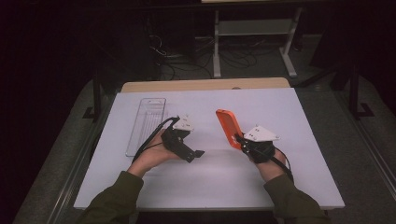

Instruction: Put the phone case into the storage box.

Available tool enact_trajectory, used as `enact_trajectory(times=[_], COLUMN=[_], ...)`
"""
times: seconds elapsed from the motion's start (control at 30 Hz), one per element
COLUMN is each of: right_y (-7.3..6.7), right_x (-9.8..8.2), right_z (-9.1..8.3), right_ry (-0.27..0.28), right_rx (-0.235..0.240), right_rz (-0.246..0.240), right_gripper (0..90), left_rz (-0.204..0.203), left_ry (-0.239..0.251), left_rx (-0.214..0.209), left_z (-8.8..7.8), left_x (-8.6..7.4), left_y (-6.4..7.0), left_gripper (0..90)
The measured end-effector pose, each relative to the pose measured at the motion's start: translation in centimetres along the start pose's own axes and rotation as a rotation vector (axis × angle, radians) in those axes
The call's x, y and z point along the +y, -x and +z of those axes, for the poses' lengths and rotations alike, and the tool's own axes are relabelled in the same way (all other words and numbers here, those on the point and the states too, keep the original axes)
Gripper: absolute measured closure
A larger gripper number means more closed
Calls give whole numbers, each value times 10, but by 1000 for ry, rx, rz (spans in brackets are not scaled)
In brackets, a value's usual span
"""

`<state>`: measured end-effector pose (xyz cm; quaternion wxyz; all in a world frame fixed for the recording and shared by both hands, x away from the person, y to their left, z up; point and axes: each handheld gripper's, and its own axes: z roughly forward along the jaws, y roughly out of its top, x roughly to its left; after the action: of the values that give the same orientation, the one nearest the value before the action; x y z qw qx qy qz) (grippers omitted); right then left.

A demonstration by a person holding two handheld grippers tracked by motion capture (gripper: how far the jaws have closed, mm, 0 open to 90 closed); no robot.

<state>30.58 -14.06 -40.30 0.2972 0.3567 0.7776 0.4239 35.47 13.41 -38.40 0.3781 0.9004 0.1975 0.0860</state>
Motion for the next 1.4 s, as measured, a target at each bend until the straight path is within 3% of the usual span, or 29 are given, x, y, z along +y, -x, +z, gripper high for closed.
enact_trajectory(times=[0.3, 0.6, 1.03, 1.1, 1.4], right_y=[5, 10, 7, 8, 5], right_x=[-2, -3, -3, -3, -3], right_z=[0, -1, -1, -1, -2], right_ry=[4, 10, 11, 17, 23], right_rx=[28, 42, 39, 35, 37], right_rz=[108, 178, 186, 165, 180], right_gripper=[818, 819, 818, 818, 818], left_rz=[-6, -11, -69, -88, -126], left_ry=[0, 14, 88, 106, 151], left_rx=[4, 16, 37, 33, 31], left_z=[0, -1, -6, -7, -6], left_x=[0, 0, 2, 4, 10], left_y=[0, -2, -6, -5, -6], left_gripper=[0, 0, 0, 0, 0])
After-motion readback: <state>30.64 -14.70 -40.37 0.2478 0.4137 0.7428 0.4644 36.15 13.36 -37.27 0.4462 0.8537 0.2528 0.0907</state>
